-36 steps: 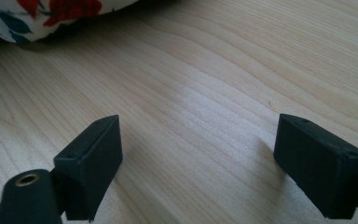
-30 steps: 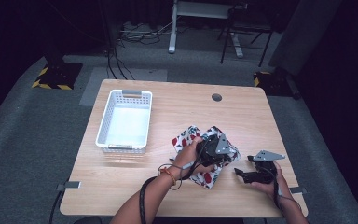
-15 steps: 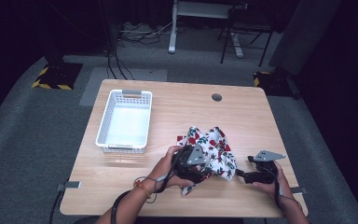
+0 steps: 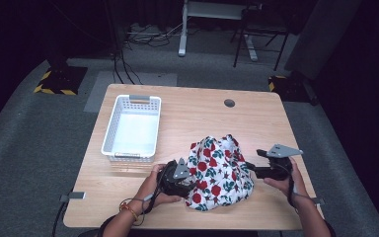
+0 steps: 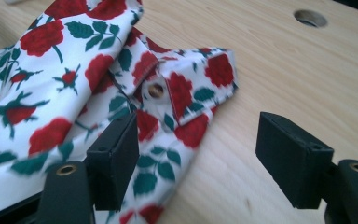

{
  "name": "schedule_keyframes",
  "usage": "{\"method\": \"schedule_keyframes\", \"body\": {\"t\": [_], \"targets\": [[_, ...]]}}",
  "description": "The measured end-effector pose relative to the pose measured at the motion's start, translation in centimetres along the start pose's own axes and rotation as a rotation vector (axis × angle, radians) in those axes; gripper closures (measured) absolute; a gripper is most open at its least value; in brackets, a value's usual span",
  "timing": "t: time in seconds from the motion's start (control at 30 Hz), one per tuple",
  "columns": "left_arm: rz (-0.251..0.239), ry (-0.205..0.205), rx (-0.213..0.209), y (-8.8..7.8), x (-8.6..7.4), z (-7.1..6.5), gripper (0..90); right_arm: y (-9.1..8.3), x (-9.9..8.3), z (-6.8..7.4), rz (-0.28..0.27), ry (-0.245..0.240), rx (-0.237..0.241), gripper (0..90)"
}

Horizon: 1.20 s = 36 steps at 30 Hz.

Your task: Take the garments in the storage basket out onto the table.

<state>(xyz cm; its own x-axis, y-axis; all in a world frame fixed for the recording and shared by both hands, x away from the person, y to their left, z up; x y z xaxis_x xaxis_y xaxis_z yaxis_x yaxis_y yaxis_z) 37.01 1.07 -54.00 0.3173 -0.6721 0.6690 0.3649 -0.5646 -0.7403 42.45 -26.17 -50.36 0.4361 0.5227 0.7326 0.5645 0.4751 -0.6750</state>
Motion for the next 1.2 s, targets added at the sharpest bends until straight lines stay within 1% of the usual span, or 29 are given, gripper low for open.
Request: {"method": "schedule_keyframes", "body": {"t": [0.03,0.07,0.13,0.17,0.2,0.23,0.3,0.37,0.4,0.43,0.53,0.57,0.63,0.7,0.73,0.77,0.83,1.0,1.1,1.13,1.2], "targets": [[0.013,0.001,0.009,0.4,-0.1,0.0,38.7,0.6,0.5,0.2,0.009,-0.016,0.008,32.0],[0.025,0.003,0.009,0.7,-0.3,0.0,38.9,1.2,1.1,0.3,0.018,-0.034,0.012,32.9],[0.042,0.009,0.011,1.2,-0.5,-0.2,39.0,2.6,1.8,0.3,0.053,-0.068,0.000,33.7],[0.060,0.024,0.018,1.4,-0.7,-0.3,39.0,3.3,2.0,0.2,0.072,-0.079,-0.004,34.3],[0.056,0.033,0.023,1.5,-0.7,-0.4,39.2,4.0,2.2,0.1,0.083,-0.086,-0.006,35.3],[0.057,0.032,0.022,1.5,-0.7,-0.4,40.1,4.7,2.3,-0.1,0.094,-0.095,-0.008,36.7],[0.059,0.034,0.017,1.4,-0.8,-0.4,40.5,5.9,2.3,-0.3,0.135,-0.121,-0.015,39.1],[0.058,0.034,0.010,1.3,-0.9,-0.4,41.3,7.0,2.2,-0.5,0.164,-0.124,-0.007,43.6],[0.062,0.035,0.005,1.3,-1.0,-0.4,41.4,7.5,2.1,-0.6,0.186,-0.135,-0.008,44.7],[0.064,0.035,0.003,1.2,-1.0,-0.4,41.8,8.0,2.0,-0.9,0.203,-0.141,-0.021,46.5],[0.073,0.047,0.003,1.0,-1.2,-0.5,41.9,8.6,1.9,-1.7,0.219,-0.124,-0.034,57.7],[0.077,0.050,0.003,0.9,-1.3,-0.5,41.9,8.6,1.9,-2.0,0.229,-0.111,-0.051,61.6],[0.078,0.048,-0.001,0.8,-1.4,-0.5,41.9,8.6,1.9,-2.6,0.244,-0.104,-0.080,66.7],[0.083,0.042,-0.008,0.6,-1.6,-0.5,41.8,8.5,1.8,-3.3,0.263,-0.110,-0.122,71.3],[0.081,0.037,-0.009,0.5,-1.7,-0.5,41.8,8.4,1.7,-3.8,0.274,-0.110,-0.148,72.1],[0.082,0.041,-0.009,0.4,-1.8,-0.5,41.8,8.3,1.6,-4.2,0.283,-0.099,-0.169,72.2],[0.083,0.033,-0.008,0.3,-2.0,-0.5,41.8,8.1,1.3,-5.2,0.293,-0.064,-0.195,72.1],[0.092,0.027,-0.007,-0.1,-2.4,-0.6,41.9,7.2,0.2,-7.6,0.312,0.020,-0.270,71.6],[0.097,0.021,-0.008,-0.4,-2.6,-0.8,41.9,6.8,-0.3,-8.9,0.315,0.066,-0.300,71.3],[0.099,0.023,-0.011,-0.4,-2.7,-0.8,41.9,6.7,-0.4,-9.2,0.316,0.076,-0.311,70.8],[0.098,0.016,-0.011,-0.6,-2.8,-1.0,42.4,6.5,-0.6,-9.7,0.310,0.092,-0.316,69.9]]}}
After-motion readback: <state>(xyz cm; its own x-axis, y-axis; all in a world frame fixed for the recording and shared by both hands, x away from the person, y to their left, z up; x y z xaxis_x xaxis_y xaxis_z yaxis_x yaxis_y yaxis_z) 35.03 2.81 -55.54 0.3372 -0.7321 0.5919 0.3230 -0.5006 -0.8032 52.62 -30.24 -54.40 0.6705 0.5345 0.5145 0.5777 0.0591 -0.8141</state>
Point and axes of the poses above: each handheld gripper's, and its own axes: y roughly forward along the jaws, x roughly out of its top, z roughly to its left, the point moved 7 cm from there along y, roughly forward along the jaws, and after that the axes turned 5 degrees about z, right-handed, at the moved point
